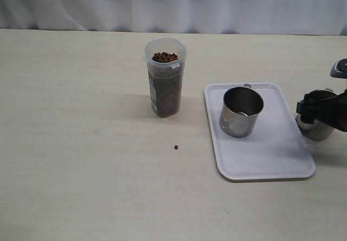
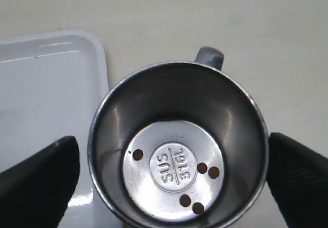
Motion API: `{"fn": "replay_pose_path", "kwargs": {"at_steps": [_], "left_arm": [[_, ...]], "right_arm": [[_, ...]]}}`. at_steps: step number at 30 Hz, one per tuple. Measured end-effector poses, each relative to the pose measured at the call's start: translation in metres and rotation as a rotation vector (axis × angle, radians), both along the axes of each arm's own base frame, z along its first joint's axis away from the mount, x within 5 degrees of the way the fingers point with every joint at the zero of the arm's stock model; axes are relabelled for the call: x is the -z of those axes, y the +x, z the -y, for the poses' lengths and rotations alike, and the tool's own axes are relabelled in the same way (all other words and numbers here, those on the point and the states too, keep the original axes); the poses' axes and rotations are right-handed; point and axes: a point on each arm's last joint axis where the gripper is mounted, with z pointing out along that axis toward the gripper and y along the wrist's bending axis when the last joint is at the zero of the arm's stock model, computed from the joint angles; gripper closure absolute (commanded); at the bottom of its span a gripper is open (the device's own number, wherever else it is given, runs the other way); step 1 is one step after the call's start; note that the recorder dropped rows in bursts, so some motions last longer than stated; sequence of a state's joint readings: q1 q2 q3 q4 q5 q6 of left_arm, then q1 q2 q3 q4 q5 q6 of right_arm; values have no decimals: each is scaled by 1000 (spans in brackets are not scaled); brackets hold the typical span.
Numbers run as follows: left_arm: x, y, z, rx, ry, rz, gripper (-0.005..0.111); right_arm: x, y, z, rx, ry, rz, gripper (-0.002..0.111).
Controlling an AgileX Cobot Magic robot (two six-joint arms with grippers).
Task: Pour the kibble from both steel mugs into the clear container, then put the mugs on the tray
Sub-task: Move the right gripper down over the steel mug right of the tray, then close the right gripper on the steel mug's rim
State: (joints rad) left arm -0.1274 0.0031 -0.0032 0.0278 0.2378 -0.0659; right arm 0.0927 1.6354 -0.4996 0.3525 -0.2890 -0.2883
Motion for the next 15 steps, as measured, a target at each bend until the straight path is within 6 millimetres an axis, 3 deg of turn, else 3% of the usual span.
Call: {"fn": "replay_pose_path", "kwargs": {"at_steps": [7, 9, 11, 12, 15], "left_arm": [[0, 0, 0, -1, 8, 1, 107], [0, 0, 0, -1, 8, 1, 107], [0, 0, 0, -1, 11, 1, 107], [0, 0, 0, -1, 11, 1, 107], [0, 0, 0, -1, 11, 1, 107]], "right_arm": [[11, 5, 1, 7, -14, -9, 1], [10, 6, 2, 29, -8, 8, 21], [10, 6, 3, 59, 6, 10, 88], [10, 6, 4, 78, 14, 9, 105], [10, 6, 4, 78, 14, 2, 103]]}}
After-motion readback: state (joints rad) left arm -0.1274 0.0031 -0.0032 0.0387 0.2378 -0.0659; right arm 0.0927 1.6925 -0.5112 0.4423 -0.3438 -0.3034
